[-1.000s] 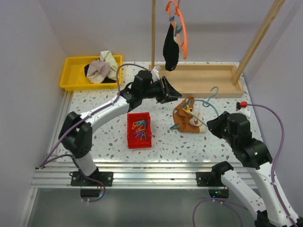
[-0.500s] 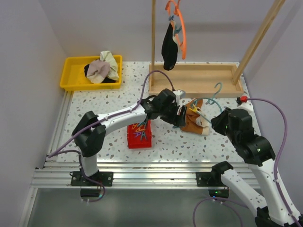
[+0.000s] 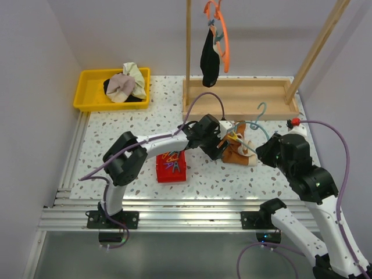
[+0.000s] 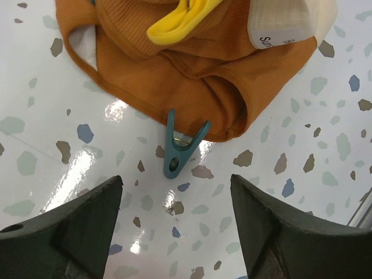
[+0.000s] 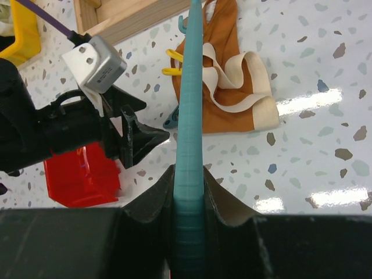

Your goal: Remove the underwear clipped to the hanger

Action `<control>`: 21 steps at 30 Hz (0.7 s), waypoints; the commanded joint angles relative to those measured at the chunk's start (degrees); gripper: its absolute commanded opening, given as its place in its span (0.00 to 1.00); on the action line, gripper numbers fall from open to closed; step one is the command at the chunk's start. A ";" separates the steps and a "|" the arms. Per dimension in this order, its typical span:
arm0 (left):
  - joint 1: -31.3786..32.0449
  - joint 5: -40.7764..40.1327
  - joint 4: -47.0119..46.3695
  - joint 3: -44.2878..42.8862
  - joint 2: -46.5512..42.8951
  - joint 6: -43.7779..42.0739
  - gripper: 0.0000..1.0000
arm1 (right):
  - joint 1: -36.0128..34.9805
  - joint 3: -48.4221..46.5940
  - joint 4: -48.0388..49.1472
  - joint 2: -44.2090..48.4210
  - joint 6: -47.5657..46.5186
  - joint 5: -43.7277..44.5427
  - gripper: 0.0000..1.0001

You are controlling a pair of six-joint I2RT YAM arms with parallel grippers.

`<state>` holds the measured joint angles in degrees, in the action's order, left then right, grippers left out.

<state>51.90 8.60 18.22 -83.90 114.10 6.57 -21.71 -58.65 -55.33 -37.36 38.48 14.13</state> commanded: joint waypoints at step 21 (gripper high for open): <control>0.92 8.44 -2.49 -2.85 7.36 -13.95 0.53 | 0.18 -2.26 2.68 -0.78 0.02 -2.62 0.00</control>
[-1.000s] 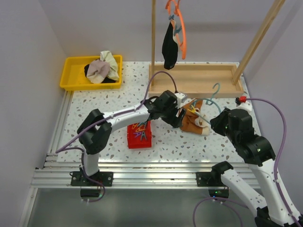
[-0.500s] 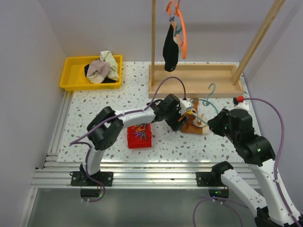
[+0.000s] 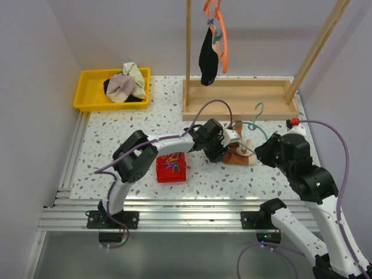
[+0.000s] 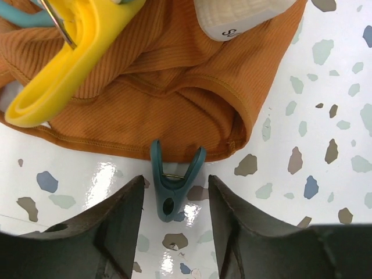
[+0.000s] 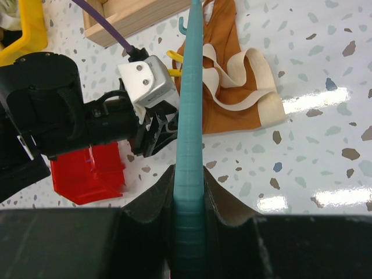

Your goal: Remove the underwear clipped to the hanger

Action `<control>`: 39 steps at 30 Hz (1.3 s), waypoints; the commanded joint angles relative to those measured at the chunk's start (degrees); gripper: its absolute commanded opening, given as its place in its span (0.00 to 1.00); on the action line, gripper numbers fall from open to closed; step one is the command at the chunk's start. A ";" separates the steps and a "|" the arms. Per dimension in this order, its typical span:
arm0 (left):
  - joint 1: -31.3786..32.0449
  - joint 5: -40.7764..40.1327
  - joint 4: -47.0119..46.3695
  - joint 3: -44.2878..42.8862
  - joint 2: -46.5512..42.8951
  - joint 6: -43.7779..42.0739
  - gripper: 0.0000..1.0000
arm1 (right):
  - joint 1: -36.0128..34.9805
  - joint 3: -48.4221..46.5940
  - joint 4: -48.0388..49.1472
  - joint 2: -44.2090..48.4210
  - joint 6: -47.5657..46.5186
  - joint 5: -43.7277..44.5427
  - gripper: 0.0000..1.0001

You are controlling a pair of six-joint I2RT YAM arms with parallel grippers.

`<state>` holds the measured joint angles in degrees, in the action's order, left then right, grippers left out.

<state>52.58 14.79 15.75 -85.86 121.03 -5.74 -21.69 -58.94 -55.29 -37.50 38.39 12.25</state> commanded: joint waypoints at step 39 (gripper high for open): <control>-3.71 -32.10 25.13 14.82 -42.51 36.23 0.00 | 0.16 -0.30 4.31 -0.65 -1.13 -0.12 0.00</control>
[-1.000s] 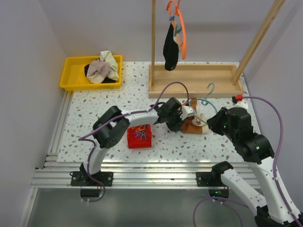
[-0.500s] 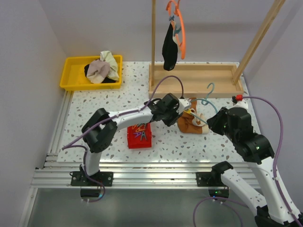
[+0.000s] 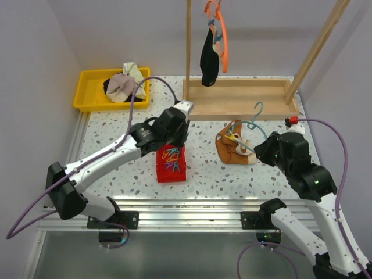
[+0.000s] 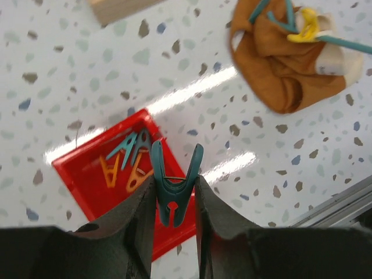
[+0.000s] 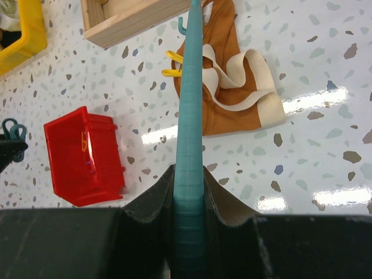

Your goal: Remove the underwear clipped to the hanger

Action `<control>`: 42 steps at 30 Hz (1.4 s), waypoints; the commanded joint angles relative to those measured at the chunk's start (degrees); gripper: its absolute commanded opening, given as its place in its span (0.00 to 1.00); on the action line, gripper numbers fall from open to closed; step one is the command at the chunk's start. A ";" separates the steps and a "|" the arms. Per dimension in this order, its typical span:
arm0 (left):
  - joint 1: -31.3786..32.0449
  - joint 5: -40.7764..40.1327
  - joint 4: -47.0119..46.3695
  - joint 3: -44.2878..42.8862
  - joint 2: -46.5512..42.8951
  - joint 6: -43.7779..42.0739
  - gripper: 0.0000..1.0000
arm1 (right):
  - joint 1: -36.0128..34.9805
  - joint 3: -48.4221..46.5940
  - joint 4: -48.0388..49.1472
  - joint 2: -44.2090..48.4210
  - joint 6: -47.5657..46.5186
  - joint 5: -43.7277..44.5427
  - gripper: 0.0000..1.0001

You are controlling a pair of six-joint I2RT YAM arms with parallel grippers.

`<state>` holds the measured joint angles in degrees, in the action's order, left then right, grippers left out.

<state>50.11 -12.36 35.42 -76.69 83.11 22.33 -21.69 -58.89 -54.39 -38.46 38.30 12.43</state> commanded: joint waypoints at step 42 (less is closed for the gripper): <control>-6.43 44.34 -29.15 -1.89 19.18 43.82 1.00 | 0.16 -1.93 4.12 1.45 -20.19 -10.84 0.00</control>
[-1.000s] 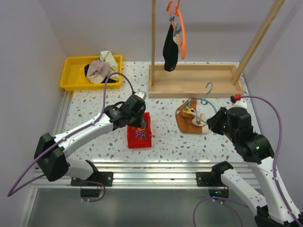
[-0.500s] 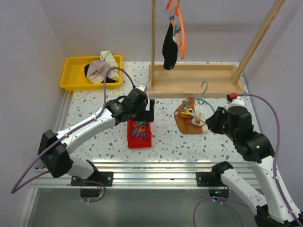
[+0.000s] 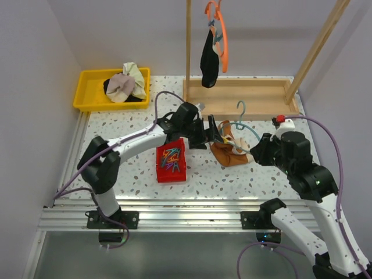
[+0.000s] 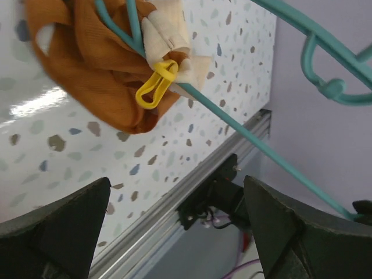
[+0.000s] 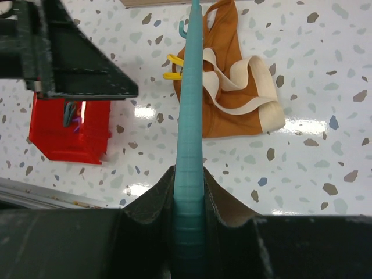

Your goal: Remove the underwear clipped to the hanger

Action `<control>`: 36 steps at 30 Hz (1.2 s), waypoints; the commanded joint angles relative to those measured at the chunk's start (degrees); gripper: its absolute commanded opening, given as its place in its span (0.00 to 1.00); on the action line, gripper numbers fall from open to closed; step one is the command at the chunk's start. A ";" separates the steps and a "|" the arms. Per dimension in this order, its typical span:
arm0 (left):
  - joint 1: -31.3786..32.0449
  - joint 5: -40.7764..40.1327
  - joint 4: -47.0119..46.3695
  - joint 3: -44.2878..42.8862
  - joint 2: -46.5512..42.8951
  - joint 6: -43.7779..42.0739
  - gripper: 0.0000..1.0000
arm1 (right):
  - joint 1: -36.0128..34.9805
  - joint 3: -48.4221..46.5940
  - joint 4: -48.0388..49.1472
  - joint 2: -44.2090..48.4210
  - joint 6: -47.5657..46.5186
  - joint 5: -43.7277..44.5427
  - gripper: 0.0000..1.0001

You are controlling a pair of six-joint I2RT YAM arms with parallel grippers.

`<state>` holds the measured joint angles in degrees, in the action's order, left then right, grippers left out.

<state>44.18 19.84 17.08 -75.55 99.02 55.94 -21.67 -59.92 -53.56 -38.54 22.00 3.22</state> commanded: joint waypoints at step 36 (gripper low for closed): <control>-3.05 23.14 -42.13 0.05 22.44 41.27 1.00 | 0.05 0.42 3.38 6.46 -7.23 1.61 0.00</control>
<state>41.36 41.32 -23.11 -73.41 120.11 95.66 -21.69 -58.48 -53.12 -32.51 16.38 3.84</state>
